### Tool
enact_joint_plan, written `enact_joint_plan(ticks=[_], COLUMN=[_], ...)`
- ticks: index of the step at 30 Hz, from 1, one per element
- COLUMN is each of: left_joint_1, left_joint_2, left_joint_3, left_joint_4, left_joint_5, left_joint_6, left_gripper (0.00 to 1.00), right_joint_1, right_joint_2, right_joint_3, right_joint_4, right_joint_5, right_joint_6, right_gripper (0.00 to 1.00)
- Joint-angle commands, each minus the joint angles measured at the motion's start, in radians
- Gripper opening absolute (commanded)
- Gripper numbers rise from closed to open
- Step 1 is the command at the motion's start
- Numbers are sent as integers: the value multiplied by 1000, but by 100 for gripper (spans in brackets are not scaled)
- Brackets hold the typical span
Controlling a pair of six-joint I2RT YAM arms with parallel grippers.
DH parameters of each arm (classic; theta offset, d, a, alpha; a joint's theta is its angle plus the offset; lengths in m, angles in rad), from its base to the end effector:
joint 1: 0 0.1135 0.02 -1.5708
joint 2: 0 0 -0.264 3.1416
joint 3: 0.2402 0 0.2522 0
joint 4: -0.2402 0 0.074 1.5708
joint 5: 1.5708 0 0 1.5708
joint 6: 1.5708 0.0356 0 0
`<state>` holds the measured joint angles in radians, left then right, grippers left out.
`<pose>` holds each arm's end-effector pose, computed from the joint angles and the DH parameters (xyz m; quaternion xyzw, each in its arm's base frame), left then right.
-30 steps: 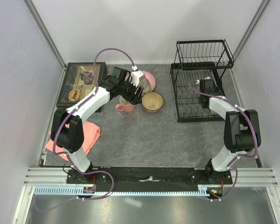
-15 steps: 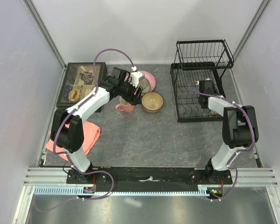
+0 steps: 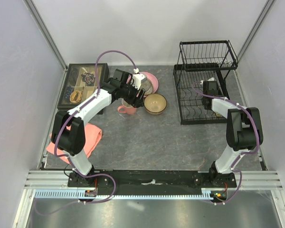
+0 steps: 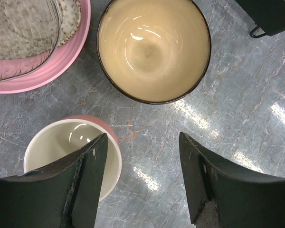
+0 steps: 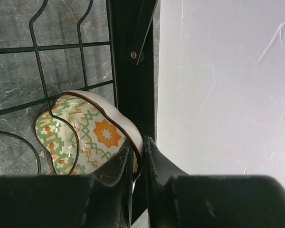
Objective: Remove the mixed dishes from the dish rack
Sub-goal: Pick up the bowl from the dish rack.
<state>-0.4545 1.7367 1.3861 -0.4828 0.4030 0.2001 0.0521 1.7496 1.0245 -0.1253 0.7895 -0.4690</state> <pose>0.3407 -0.1820 0.2671 0.3621 0.8422 -0.2300 0.3266 0.3563 -0.0067 0.1813 -0.0916 0.8696 -0.4194 0.2438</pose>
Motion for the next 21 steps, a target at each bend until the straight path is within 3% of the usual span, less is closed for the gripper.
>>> enact_joint_plan(ticks=[1, 21], left_joint_1=[7, 22], left_joint_2=[-6, -14], left_joint_3=[-2, -21], left_joint_4=[41, 49], left_joint_5=[36, 57], left_joint_6=[30, 28], left_gripper=[68, 68], right_joint_1=[-1, 40], right_joint_2=[-21, -48], right_joint_3=[29, 71], right_joint_4=[-14, 12], right_joint_5=[65, 226], right_joint_6=[-33, -123], right_gripper=[1, 0])
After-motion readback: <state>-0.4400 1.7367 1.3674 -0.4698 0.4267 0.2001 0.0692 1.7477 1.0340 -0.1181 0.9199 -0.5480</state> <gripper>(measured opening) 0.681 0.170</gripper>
